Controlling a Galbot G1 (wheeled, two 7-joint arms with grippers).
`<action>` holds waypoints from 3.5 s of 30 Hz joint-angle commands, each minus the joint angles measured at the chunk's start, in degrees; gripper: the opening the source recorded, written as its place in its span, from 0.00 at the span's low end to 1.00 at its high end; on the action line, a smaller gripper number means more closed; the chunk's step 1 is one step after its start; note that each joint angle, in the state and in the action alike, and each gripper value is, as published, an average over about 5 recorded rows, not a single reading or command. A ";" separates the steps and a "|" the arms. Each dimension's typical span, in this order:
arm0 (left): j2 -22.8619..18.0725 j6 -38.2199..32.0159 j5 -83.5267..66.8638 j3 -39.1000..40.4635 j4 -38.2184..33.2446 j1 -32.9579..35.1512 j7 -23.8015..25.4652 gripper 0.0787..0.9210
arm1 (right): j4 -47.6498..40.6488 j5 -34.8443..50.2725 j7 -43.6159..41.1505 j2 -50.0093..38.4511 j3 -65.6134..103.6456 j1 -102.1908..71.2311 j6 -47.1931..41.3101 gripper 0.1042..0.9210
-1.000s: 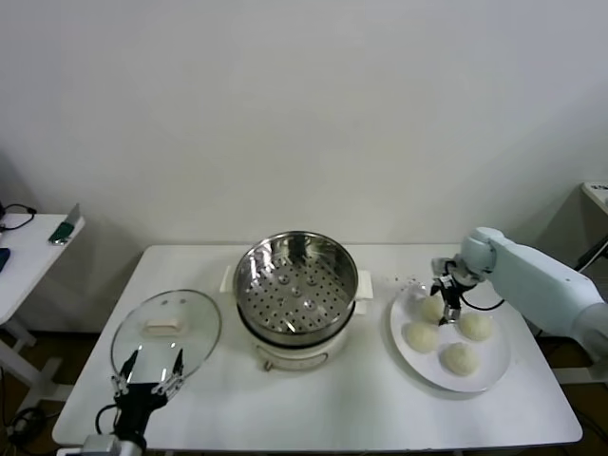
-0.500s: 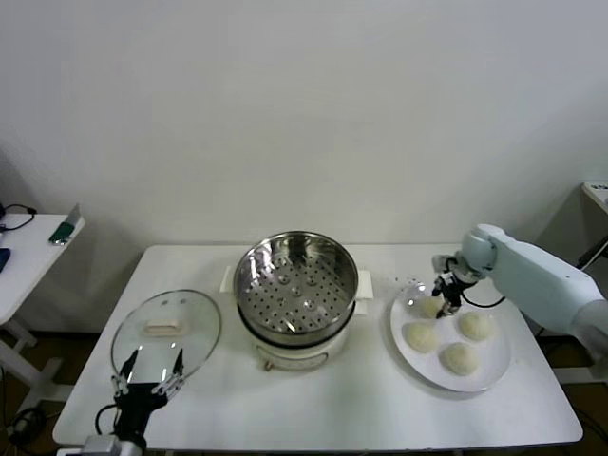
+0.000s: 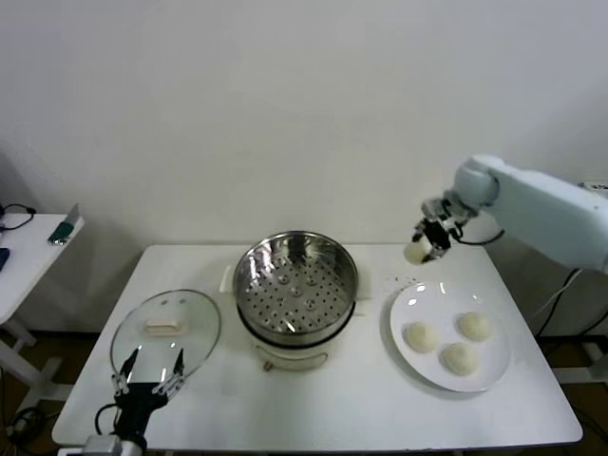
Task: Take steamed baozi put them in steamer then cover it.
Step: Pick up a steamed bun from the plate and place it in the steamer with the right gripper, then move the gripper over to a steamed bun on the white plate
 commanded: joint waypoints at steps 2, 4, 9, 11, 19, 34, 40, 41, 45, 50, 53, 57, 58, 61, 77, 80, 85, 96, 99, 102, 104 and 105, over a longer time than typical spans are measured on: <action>-0.13 0.04 0.15 0.04 -0.16 0.02 0.04 0.88 | 17.04 2.17 0.36 4.42 -7.57 15.80 7.32 0.55; -0.18 0.06 0.27 0.12 -0.35 0.07 0.04 0.88 | 19.25 0.11 1.56 6.91 -6.93 14.39 8.49 0.55; -0.30 0.08 0.64 0.23 -0.70 0.23 0.07 0.88 | 18.58 -9.22 4.99 12.80 -5.52 7.61 13.71 0.55; -0.40 0.07 0.75 0.23 -0.82 0.33 0.08 0.88 | 16.25 -14.01 6.51 14.77 -5.28 4.47 15.94 0.55; -0.69 0.10 0.81 0.11 -1.25 0.49 0.11 0.88 | 1.85 -27.31 11.66 20.10 -1.60 -8.78 22.15 0.55; -0.69 0.11 0.72 0.02 -0.83 0.16 0.08 0.88 | -16.59 -34.33 14.30 27.51 5.11 -16.37 27.89 0.55; -0.75 0.13 0.62 0.11 -0.51 -0.21 0.07 0.88 | -20.15 -33.37 13.81 28.71 5.47 -16.41 29.35 0.55; -0.76 0.13 0.61 0.11 -0.46 -0.26 0.07 0.88 | -20.35 -33.04 13.63 28.76 5.36 -16.40 29.51 0.55; -0.77 0.14 0.58 0.14 -0.33 -0.42 0.08 0.88 | -21.06 -32.26 12.85 28.93 4.89 -16.46 30.08 0.56; -0.77 0.15 0.55 0.14 -0.25 -0.53 0.04 0.88 | -21.94 -31.91 13.78 29.33 4.98 -16.93 30.78 0.71; -0.72 0.16 0.56 0.14 -0.31 -0.47 0.02 0.88 | -22.32 -31.43 14.28 29.60 5.19 -16.94 31.30 0.81; -0.64 0.17 0.61 0.21 -0.63 -0.19 0.01 0.88 | -21.52 -28.97 13.32 28.96 4.58 -15.03 31.92 0.87; -0.61 0.19 0.64 0.24 -0.73 -0.11 0.01 0.88 | -20.98 -27.42 12.64 28.55 4.06 -13.97 31.96 0.87; -0.53 0.29 0.79 0.38 -1.00 0.00 0.02 0.88 | -19.18 -19.25 9.79 27.00 1.37 -8.93 31.66 0.88; -0.33 0.51 0.97 0.66 -1.40 -0.67 0.42 0.88 | -3.09 37.57 5.71 0.05 -24.31 12.75 -13.32 0.88; -0.33 0.56 0.94 0.61 -1.46 -0.75 0.46 0.88 | 2.49 35.50 9.21 -5.53 -26.18 11.62 -18.25 0.88; -0.39 0.61 0.92 0.56 -1.29 -0.97 0.45 0.88 | 10.94 32.57 12.90 -12.09 -27.27 8.61 -22.87 0.88; -0.61 0.78 0.94 0.19 -1.42 -0.77 0.55 0.88 | 15.16 24.24 17.36 -16.08 -21.63 -4.10 -26.92 0.88; -0.75 0.84 0.93 0.13 -1.49 -0.63 0.57 0.88 | 13.90 21.52 18.14 -16.10 -18.66 -8.38 -27.48 0.88; -0.87 0.85 0.94 0.09 -1.61 -0.52 0.58 0.88 | 11.99 19.42 18.63 -15.66 -15.69 -12.29 -27.88 0.88; -0.96 0.87 0.95 0.06 -1.66 -0.46 0.58 0.88 | 10.57 18.20 18.77 -15.18 -13.80 -14.46 -28.01 0.88; -1.00 0.88 0.96 0.05 -1.66 -0.45 0.58 0.88 | 9.95 17.70 18.81 -14.94 -13.08 -15.26 -28.04 0.88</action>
